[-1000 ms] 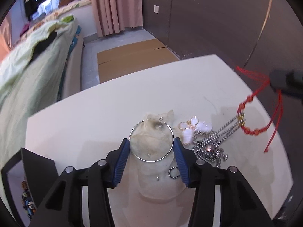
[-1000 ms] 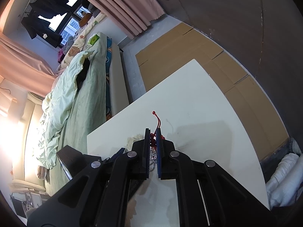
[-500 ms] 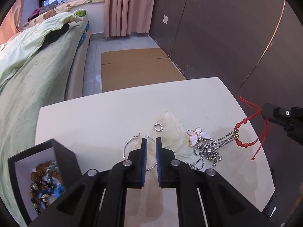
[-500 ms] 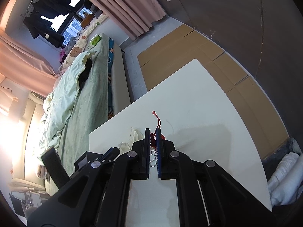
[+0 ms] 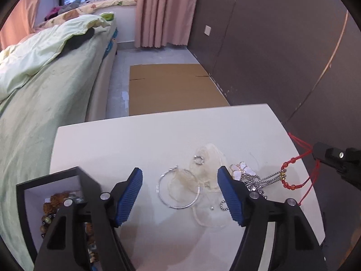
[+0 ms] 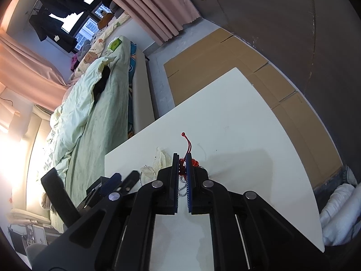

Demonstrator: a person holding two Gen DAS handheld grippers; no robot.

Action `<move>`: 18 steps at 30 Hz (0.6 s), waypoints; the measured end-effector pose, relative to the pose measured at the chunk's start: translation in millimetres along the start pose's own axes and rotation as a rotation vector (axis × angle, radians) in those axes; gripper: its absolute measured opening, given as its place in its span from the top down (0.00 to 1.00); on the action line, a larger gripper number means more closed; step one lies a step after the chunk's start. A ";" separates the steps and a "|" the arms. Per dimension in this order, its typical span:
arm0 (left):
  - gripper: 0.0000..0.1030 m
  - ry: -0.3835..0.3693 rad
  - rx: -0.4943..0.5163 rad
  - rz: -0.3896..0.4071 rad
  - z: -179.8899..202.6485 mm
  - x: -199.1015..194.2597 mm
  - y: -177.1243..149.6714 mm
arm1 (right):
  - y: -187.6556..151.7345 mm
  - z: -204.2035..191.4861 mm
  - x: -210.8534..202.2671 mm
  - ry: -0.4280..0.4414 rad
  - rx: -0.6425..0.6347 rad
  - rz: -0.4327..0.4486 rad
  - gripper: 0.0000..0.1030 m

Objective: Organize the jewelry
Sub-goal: 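Reach the left gripper toward the silver hoop and pouch while the right holds the red bracelet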

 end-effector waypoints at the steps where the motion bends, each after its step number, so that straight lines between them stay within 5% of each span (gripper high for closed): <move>1: 0.37 0.011 0.006 0.001 3.0 3.0 -0.4 | -1.0 -1.1 0.1 -0.001 0.001 0.003 0.93; 11: 0.44 0.128 0.030 -0.077 16.5 37.4 -19.4 | 0.4 1.2 0.6 0.006 0.001 -0.003 0.93; 18: 0.44 0.163 0.045 -0.053 20.0 36.5 -29.2 | 0.5 1.3 -0.7 0.011 -0.001 -0.012 0.93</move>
Point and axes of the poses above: each gripper's, at about its wrist camera, not at the fingertips, and x roughly the way its jaws point, z to its right, y to its top, the point moved 7 cm from there along x, roughly the way its jaws point, and after that the axes turned 11 degrees about y, right-handed, at the moved point
